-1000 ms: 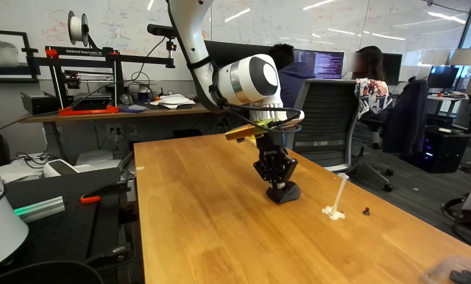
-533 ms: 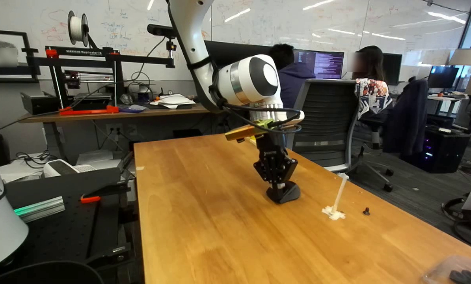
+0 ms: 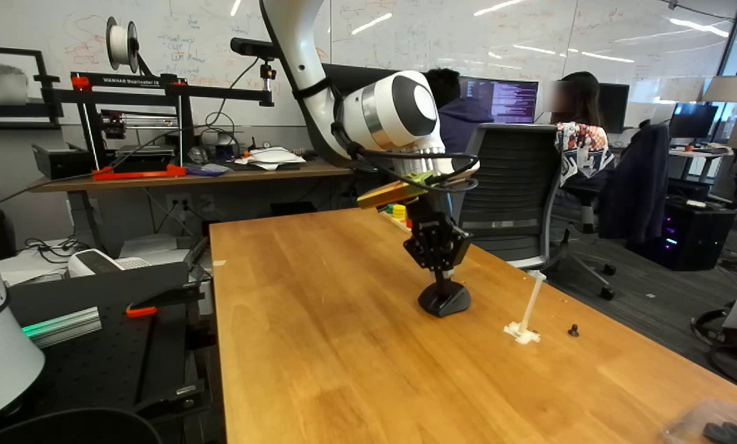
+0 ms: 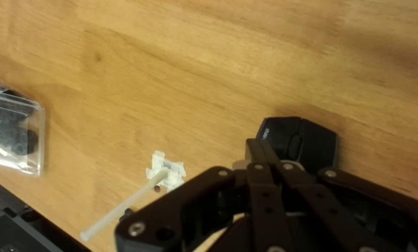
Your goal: Press the click button on the mouse
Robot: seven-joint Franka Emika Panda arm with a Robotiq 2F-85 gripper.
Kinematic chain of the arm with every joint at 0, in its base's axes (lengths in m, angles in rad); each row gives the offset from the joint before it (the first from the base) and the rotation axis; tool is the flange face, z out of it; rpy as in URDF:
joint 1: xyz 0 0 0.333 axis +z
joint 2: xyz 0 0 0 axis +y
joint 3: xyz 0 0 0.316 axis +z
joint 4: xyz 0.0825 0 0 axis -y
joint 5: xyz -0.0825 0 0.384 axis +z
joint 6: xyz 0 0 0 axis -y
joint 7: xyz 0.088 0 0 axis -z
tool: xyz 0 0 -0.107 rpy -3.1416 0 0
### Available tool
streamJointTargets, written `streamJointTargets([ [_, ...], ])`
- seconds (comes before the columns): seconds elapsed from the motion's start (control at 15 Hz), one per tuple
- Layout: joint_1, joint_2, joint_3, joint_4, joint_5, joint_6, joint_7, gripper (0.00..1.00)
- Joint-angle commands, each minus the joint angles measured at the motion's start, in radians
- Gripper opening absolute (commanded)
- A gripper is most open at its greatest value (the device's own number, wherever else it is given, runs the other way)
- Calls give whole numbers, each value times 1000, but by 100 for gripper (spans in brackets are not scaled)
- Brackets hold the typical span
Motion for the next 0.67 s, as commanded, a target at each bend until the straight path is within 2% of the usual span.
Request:
streamJointTargets([
  [0.0,21,-78,-15,-27,-49,11,21,0],
  [0.4,7,-218,6,-89,-113,15,10,0],
  [0.6,-26,-315,51,-154,-57,12,-75,0],
])
